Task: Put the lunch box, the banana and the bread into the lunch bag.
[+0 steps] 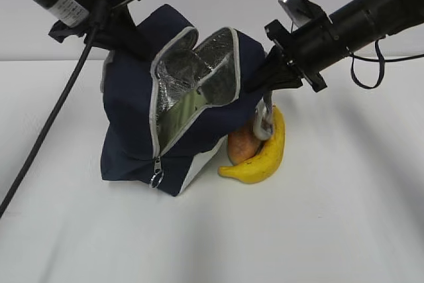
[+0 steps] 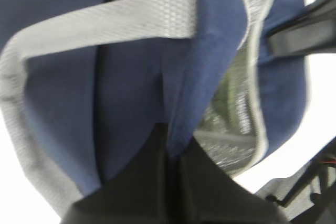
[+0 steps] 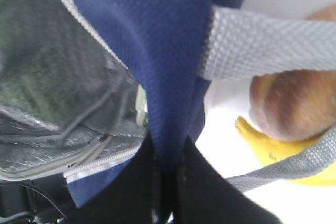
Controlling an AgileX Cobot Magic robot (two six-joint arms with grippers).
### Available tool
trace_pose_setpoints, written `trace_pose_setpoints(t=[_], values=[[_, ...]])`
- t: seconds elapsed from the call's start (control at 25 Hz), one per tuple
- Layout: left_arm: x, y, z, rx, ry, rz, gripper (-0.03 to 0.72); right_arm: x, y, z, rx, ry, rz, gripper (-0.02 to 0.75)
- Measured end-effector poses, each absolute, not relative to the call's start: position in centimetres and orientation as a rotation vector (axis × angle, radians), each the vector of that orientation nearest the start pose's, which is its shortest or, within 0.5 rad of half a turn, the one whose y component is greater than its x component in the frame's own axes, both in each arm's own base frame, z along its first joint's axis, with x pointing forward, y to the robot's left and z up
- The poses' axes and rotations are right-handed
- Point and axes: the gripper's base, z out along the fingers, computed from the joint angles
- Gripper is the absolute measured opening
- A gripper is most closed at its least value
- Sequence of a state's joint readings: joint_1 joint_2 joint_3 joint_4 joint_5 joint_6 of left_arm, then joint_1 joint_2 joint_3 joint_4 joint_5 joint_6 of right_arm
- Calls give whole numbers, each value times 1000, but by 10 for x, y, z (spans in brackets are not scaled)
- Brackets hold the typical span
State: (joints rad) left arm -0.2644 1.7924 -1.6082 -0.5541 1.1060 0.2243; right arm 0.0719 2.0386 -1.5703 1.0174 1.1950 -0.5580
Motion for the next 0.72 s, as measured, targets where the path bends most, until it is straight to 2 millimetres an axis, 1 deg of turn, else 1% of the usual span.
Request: trace_pose_setpoints(t=[0.12,0.16,0.24,0.28,0.36,0.4,0.48,0.6,0.72], values=[[361,-136,312,411,2708,-666,0,417,105,245,-338,2604,1229,1],[361,-135,311,397,2724,-643,0,416,112,248,-367,2612,1220,1],[361,-132,309,365,2744,-608,0,416,119,254,-419,2619,1164,1],[361,-131,309,347,2754,-595,0,414,129,257,-456,2621,1157,1],[361,-130,308,323,2772,-579,0,413,139,263,-519,2623,1106,1],[361,-130,306,313,2788,-578,0,414,138,265,-535,2621,1077,1],[362,-130,301,301,2820,-580,0,412,146,267,-562,2631,1047,1],[364,-135,292,299,2846,-579,0,413,146,267,-569,2644,1006,1],[366,-138,292,283,2825,-581,0,413,143,264,-586,2667,950,1]])
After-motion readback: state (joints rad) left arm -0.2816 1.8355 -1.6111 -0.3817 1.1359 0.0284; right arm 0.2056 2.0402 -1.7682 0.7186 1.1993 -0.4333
